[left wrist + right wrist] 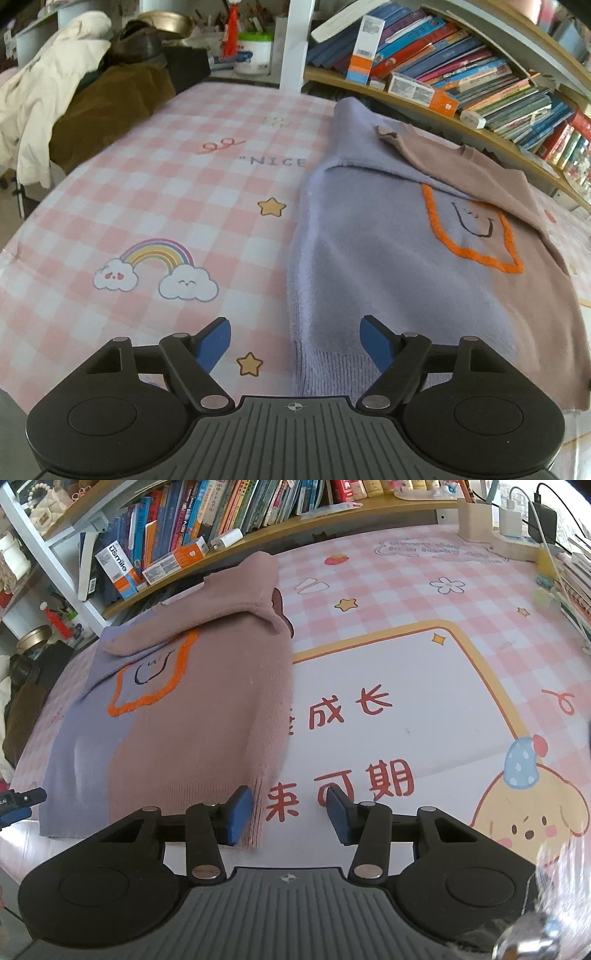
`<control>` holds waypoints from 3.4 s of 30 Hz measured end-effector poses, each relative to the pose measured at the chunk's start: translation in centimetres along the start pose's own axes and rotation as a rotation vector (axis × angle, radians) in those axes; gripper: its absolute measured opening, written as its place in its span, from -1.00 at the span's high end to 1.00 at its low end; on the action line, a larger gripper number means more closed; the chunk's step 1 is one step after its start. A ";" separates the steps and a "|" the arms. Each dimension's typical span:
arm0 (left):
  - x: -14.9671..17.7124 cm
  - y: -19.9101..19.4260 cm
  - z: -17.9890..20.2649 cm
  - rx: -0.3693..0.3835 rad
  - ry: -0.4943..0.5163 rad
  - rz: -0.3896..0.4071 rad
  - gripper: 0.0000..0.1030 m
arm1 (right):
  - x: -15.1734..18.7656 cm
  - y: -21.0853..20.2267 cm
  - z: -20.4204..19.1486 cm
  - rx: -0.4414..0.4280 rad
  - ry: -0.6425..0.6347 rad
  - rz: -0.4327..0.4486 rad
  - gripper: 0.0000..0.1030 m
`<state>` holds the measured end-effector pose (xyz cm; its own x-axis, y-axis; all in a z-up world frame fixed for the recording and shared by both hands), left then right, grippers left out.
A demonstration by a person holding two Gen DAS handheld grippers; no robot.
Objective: Fold clothes
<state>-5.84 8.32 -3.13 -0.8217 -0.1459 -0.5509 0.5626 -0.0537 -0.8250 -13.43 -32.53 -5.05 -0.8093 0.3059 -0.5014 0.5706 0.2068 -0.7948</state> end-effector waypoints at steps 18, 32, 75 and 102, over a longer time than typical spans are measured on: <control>-1.3 1.5 1.0 0.045 -0.020 -0.008 0.59 | -1.1 1.6 -1.2 -0.028 0.015 -0.035 0.83; -2.0 0.8 1.9 0.092 0.008 -0.015 0.66 | -1.8 0.9 -1.9 -0.110 0.057 -0.006 0.85; -0.9 -0.5 1.7 0.189 0.057 -0.045 0.77 | -2.3 -0.2 -3.9 -0.157 0.007 0.041 0.89; -0.2 -1.2 -0.1 0.222 -0.072 -0.048 0.92 | -1.3 -1.6 -1.7 -0.131 0.045 0.004 0.92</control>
<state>-6.36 8.49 -2.00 -0.8441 -0.2073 -0.4945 0.5355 -0.2770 -0.7978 -13.07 -31.64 -2.58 -0.8016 0.3478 -0.4863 0.5895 0.3244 -0.7397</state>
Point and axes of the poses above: each gripper's, at about its wrist camera, not at the fingertips, and y roughly the way its jaws point, z to its right, x to its underside, the point moved 2 cm from there along y, roughly the way its jaws point, and after that the axes turned 3 degrees about -z, right-handed, at the moved point
